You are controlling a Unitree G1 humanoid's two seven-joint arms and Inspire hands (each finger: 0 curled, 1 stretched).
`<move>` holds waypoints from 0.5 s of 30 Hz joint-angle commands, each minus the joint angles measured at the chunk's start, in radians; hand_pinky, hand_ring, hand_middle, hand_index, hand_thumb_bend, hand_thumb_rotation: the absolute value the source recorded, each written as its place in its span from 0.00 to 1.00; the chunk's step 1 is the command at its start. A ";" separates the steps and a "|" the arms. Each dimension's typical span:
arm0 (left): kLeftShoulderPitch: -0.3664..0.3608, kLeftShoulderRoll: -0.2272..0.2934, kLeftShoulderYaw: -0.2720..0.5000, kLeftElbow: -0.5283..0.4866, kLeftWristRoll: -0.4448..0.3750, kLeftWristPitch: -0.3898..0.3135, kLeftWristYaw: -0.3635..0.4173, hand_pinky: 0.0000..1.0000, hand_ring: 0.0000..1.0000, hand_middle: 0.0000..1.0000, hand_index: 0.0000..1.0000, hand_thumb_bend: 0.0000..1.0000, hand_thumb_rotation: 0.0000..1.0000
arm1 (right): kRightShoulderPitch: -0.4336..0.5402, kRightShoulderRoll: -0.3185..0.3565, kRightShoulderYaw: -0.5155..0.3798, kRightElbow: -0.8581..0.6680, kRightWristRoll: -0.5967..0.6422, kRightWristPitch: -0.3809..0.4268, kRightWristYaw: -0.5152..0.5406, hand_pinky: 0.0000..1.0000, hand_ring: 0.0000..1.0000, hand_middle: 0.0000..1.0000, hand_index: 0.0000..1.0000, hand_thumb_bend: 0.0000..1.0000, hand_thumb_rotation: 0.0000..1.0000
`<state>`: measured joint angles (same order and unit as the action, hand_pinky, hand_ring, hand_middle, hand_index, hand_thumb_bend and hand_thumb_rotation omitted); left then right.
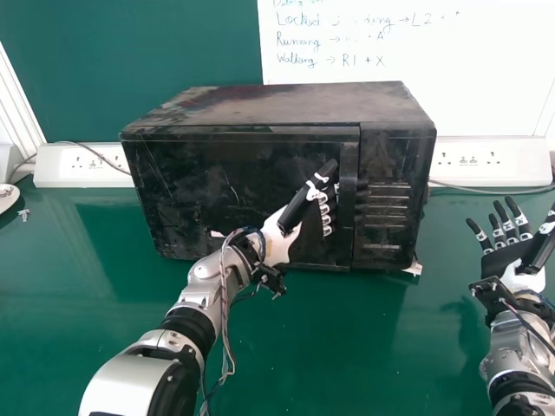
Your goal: Open the door of oven
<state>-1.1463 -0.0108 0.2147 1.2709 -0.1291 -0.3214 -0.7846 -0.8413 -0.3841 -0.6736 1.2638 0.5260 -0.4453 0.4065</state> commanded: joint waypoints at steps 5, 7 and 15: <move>-0.032 -0.017 -0.018 0.013 0.015 0.002 0.006 0.60 0.80 0.87 0.85 0.88 0.86 | 0.003 0.009 -0.001 -0.014 0.003 -0.007 0.003 0.96 0.99 1.00 0.98 1.00 0.98; -0.036 -0.018 -0.019 0.014 0.018 0.003 0.008 0.61 0.80 0.87 0.85 0.88 0.86 | 0.003 0.010 0.000 -0.014 0.002 -0.009 -0.002 0.95 0.99 1.00 0.98 1.00 0.98; -0.048 -0.019 -0.032 0.015 0.044 -0.004 0.020 0.61 0.80 0.87 0.85 0.89 0.87 | 0.001 0.012 -0.003 -0.016 0.006 -0.008 0.000 0.96 0.99 1.00 0.98 1.00 0.99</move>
<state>-1.1679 -0.0158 0.1983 1.2786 -0.0966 -0.3212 -0.7603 -0.8414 -0.3814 -0.6740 1.2613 0.5273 -0.4454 0.4056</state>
